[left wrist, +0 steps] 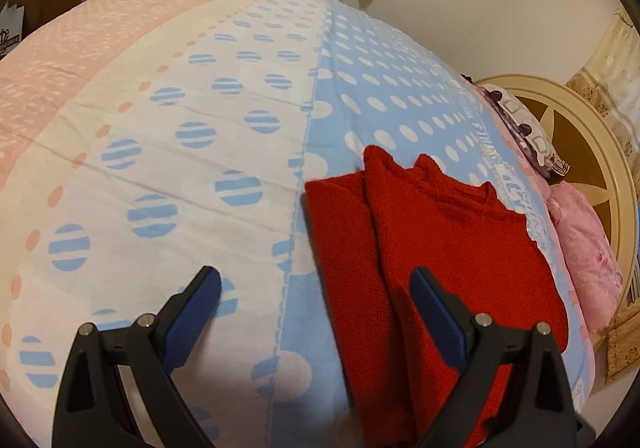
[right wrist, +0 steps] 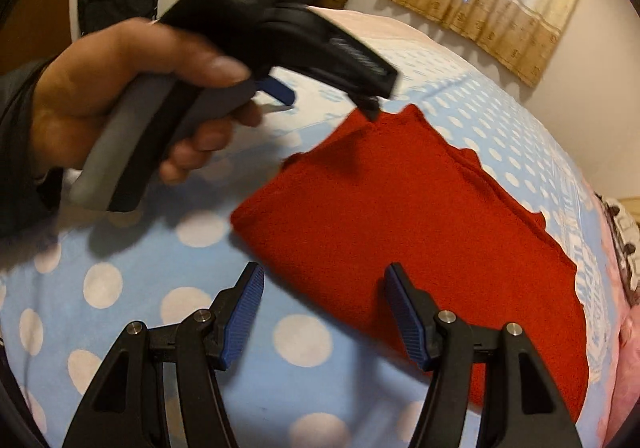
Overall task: Fold small clothes
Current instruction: 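Grasp the folded sweater edge with the left gripper while the right gripper grasps beside it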
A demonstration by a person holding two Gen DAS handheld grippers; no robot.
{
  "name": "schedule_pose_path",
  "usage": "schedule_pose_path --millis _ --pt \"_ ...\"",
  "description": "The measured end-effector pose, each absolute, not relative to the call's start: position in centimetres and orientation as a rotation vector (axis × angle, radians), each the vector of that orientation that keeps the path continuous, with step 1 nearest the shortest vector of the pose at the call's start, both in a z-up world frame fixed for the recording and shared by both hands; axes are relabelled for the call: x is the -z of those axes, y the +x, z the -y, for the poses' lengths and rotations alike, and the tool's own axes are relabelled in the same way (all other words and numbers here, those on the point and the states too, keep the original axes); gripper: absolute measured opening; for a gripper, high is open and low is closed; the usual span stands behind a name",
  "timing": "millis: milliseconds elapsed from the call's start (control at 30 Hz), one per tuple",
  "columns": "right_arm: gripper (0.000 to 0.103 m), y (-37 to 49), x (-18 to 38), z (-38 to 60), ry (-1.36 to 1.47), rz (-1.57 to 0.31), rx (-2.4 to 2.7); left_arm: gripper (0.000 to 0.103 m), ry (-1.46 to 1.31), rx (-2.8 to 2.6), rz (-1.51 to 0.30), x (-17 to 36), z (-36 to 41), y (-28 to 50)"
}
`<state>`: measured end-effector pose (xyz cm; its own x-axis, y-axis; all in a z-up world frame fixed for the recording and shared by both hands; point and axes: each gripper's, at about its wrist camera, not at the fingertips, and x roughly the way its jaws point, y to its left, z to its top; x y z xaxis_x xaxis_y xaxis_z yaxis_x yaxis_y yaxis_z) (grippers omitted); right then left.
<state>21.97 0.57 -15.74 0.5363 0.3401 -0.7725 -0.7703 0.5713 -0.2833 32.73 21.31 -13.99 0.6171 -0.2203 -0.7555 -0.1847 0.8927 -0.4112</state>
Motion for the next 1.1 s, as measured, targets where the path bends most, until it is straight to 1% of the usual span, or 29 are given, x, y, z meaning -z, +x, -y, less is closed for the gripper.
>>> schedule_pose_path --millis 200,467,500,533,567,633,667,767,800,867,900,933,967,1000,1033,1100 --pt "0.064 21.2 16.3 -2.3 -0.744 -0.676 -0.685 0.098 -0.452 0.026 -0.914 14.2 -20.6 33.6" --pt "0.063 21.8 16.8 -2.6 -0.744 -0.654 -0.658 0.096 -0.387 0.064 -0.918 14.5 -19.2 35.5" --pt "0.063 21.8 16.8 -2.5 -0.741 -0.653 -0.657 0.092 -0.368 0.064 -0.917 14.4 -19.0 35.7" --pt "0.060 21.9 16.8 -2.5 -0.740 -0.653 -0.655 0.088 -0.352 0.063 -0.916 14.5 -18.9 35.8" --pt "0.056 22.0 16.8 -2.6 -0.740 -0.654 -0.654 0.078 -0.332 0.062 -0.918 14.5 -18.7 35.9" --pt "0.048 22.3 17.1 -2.8 -0.742 -0.659 -0.652 0.075 -0.307 0.060 -0.914 14.6 -18.6 36.1" --pt "0.045 22.5 17.1 -2.8 -0.742 -0.659 -0.653 0.072 -0.302 0.058 -0.910 14.6 -18.7 36.1" --pt "0.041 22.6 17.0 -2.8 -0.745 -0.658 -0.653 0.071 -0.293 0.056 -0.908 14.7 -18.6 36.1" --pt "0.040 22.6 17.0 -2.8 -0.746 -0.658 -0.654 0.069 -0.286 0.055 -0.906 14.7 -18.5 36.2" --pt "0.034 22.7 16.9 -2.8 -0.746 -0.659 -0.653 0.068 -0.279 0.055 -0.907 14.7 -18.4 36.2" --pt "0.032 22.8 16.9 -2.8 -0.747 -0.660 -0.650 0.065 -0.279 0.055 -0.907 14.7 -18.4 36.3" --pt "0.027 22.7 16.8 -2.8 -0.746 -0.660 -0.646 0.062 -0.282 0.059 -0.906 14.6 -18.4 36.4" --pt "0.024 22.5 16.8 -2.9 -0.746 -0.660 -0.641 0.057 -0.286 0.065 -0.906 14.7 -18.4 36.4" --pt "0.023 22.5 16.8 -3.0 -0.745 -0.661 -0.639 0.052 -0.293 0.072 -0.907 14.7 -18.4 36.4" --pt "0.022 22.5 16.8 -3.0 -0.743 -0.662 -0.639 0.050 -0.299 0.075 -0.907 14.7 -18.4 36.4" --pt "0.021 22.5 16.9 -3.0 -0.746 -0.660 -0.635 0.042 -0.309 0.088 -0.907 14.7 -18.3 36.5"
